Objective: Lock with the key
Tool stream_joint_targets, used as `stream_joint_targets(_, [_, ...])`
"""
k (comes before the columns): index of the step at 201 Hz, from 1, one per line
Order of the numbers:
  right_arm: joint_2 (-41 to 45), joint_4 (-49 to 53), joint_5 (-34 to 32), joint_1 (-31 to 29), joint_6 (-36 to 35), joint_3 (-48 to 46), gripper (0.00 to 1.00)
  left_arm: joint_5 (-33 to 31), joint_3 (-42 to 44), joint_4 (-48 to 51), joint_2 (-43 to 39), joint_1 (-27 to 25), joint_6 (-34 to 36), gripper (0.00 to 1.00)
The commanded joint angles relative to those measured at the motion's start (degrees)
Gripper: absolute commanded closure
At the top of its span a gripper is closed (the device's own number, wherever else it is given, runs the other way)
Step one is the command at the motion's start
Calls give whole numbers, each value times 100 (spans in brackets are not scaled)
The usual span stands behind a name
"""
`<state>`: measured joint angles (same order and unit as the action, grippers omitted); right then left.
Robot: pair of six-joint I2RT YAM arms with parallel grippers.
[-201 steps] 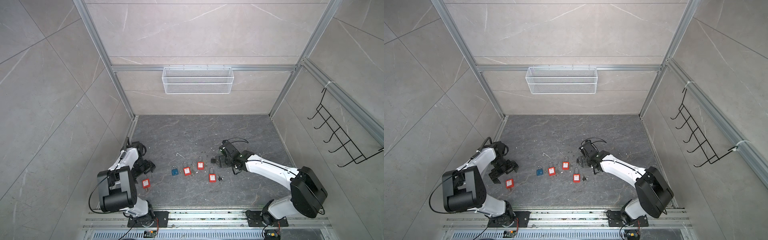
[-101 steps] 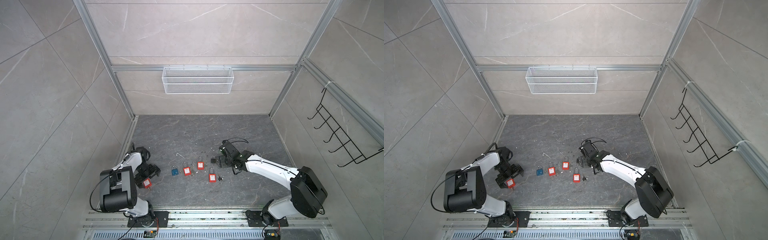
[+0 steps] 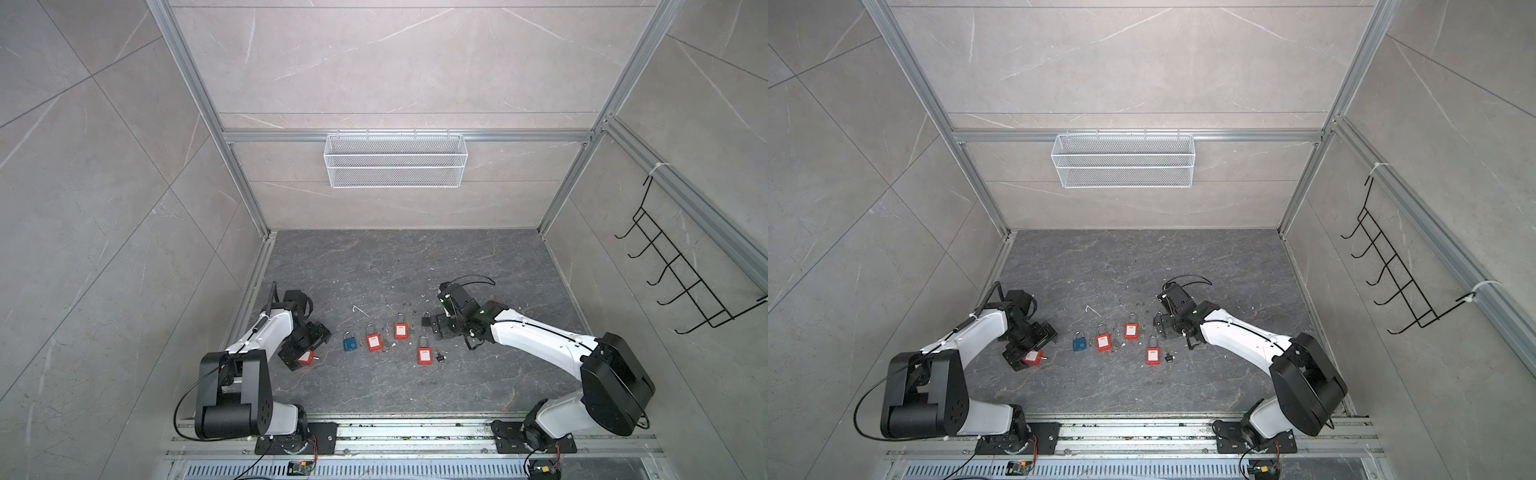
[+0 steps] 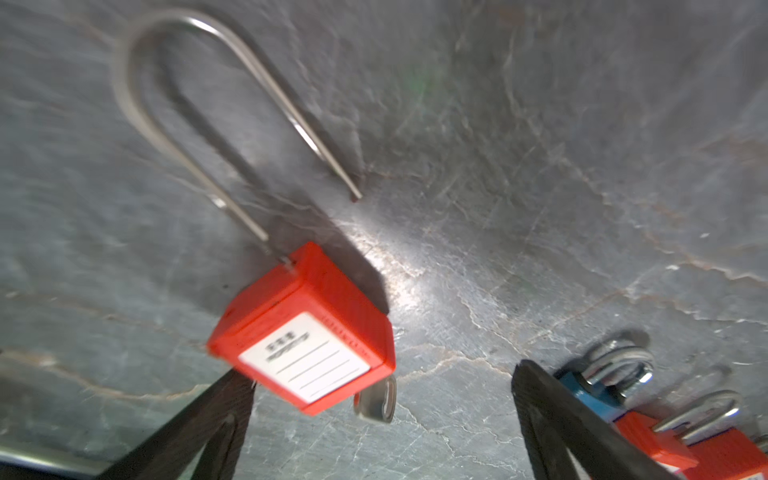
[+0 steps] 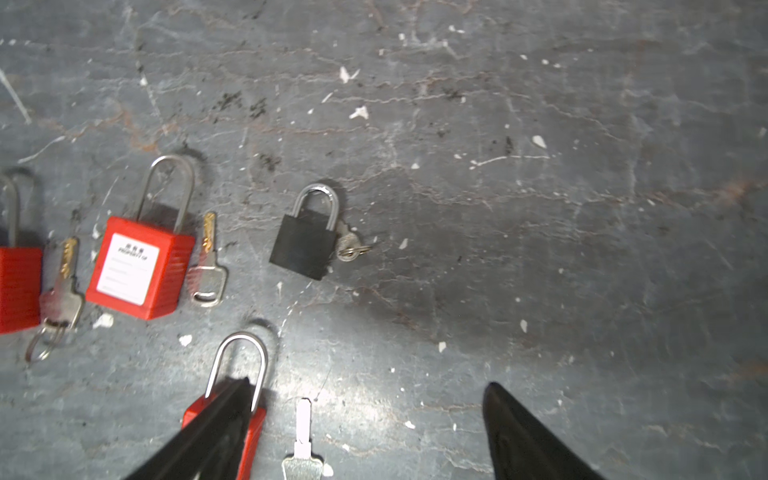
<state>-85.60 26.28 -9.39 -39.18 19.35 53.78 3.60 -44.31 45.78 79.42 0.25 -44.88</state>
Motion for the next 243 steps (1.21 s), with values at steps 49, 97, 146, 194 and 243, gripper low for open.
stream_joint_targets(49, [-61, 202, 403, 7, -314, 277, 15, -444, 2, 336, -242, 72, -782, 15])
stream_joint_targets(97, [-131, 246, 456, -2, -305, 291, 16, -422, -26, 129, 112, 115, -1239, 17])
stream_joint_targets(146, [-193, 237, 469, -2, -321, 279, 17, -508, 3, -31, 170, 186, -1614, 32])
stream_joint_targets(194, [-255, 206, 499, -13, -336, 247, 17, -434, 75, -97, 259, 190, -1600, 37])
stream_joint_targets(243, [-290, 189, 532, -11, -352, 230, 17, -434, 316, -209, 224, 207, -1754, 35])
